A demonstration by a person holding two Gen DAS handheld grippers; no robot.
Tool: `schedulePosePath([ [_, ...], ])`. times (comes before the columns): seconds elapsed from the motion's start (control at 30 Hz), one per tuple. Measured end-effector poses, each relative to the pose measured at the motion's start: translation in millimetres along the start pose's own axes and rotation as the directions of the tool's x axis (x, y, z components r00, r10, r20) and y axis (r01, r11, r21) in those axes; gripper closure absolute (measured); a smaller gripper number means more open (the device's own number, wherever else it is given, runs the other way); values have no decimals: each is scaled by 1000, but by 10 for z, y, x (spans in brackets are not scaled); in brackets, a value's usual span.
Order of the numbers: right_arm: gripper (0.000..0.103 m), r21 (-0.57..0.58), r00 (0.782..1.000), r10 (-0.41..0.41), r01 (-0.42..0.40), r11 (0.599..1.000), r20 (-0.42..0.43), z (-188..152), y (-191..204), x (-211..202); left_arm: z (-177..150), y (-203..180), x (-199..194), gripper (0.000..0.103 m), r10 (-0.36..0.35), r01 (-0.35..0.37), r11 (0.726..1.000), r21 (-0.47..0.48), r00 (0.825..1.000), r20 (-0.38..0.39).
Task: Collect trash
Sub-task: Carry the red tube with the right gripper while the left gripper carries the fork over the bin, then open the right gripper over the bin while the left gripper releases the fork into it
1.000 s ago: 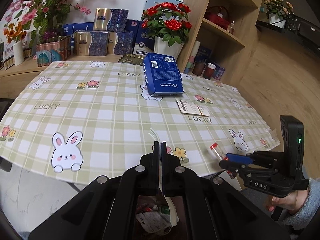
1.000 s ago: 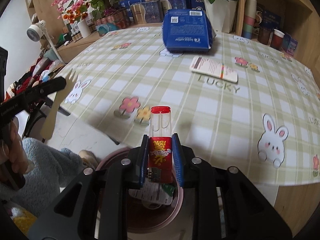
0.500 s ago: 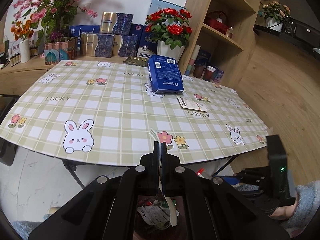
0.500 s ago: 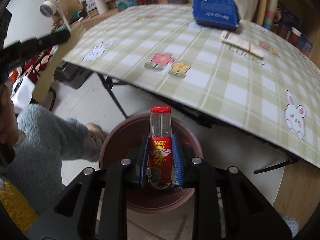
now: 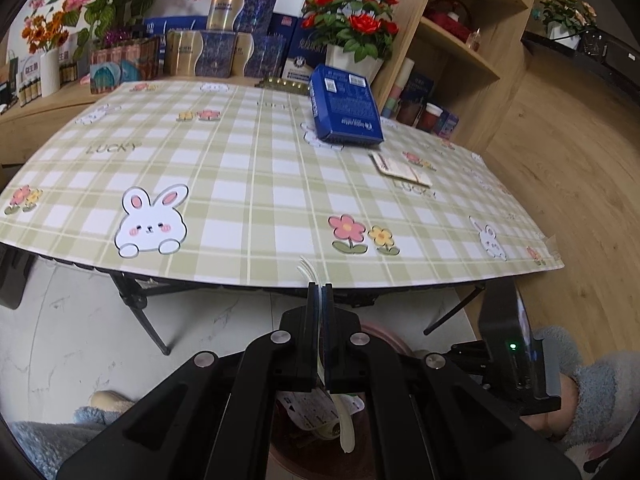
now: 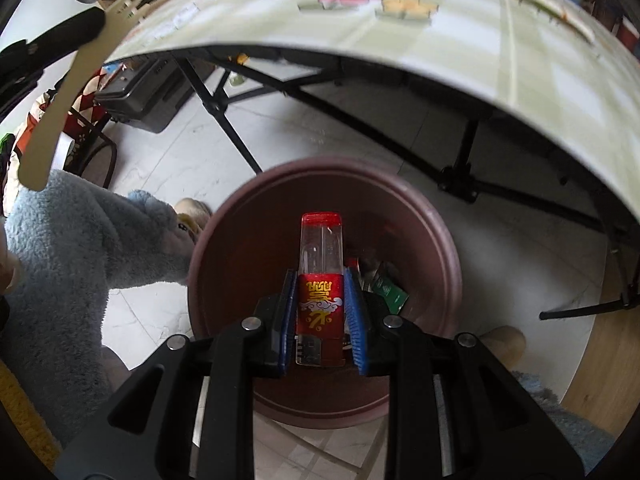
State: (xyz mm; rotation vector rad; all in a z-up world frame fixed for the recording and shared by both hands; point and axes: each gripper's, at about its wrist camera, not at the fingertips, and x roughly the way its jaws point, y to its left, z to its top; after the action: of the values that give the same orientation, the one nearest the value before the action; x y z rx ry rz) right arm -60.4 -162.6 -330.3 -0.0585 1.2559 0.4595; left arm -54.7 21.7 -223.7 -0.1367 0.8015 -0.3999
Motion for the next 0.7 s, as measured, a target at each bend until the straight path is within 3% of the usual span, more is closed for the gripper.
schedulePosePath([
  [0.3, 75, 16, 995, -2, 3, 1000, -101, -28, -18, 236, -23, 39, 144, 101, -10, 10, 1000, -12, 999, -32],
  [0.53, 62, 47, 998, -7, 10, 999, -58, -34, -46, 110, -50, -6, 150, 101, -20, 20, 1000, -4, 999, -39],
  [0.7, 30, 65, 998, -39, 36, 997, 45, 13, -69, -145, -66, -42, 132, 101, -23, 23, 1000, -1, 999, -43],
])
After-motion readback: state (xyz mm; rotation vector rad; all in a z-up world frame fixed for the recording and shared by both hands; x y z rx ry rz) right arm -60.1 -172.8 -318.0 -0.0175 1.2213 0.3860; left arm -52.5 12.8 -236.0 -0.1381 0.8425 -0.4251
